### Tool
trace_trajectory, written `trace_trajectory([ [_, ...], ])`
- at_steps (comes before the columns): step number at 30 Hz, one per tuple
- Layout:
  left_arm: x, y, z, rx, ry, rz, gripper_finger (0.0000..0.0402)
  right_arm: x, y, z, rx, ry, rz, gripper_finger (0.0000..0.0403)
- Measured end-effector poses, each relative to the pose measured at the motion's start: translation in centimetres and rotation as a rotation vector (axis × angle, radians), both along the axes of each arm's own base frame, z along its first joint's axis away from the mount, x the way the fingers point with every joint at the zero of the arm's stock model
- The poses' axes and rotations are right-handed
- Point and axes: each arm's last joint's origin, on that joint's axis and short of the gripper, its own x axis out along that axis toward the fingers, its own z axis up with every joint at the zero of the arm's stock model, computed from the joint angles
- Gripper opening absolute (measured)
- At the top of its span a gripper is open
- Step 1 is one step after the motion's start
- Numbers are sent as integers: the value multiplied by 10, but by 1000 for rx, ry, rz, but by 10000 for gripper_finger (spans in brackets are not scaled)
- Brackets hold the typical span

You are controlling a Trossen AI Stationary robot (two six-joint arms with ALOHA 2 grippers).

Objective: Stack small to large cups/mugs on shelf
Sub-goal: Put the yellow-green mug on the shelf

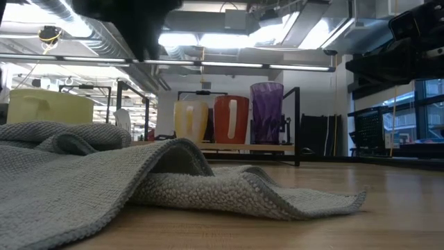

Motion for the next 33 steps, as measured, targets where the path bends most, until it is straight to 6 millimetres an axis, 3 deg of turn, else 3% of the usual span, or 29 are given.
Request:
trace_trajectory([
  [11,-38,-48,0,41,25,217,77,0,0,0,0,0,0,49],
  [16,-55,-52,1,39,160,298,78,0,0,0,0,0,0,49],
  [23,-71,-63,-14,55,143,459,78,0,0,0,0,0,0,49],
  [33,-74,-59,-32,53,179,562,78,0,0,0,0,0,0,49],
])
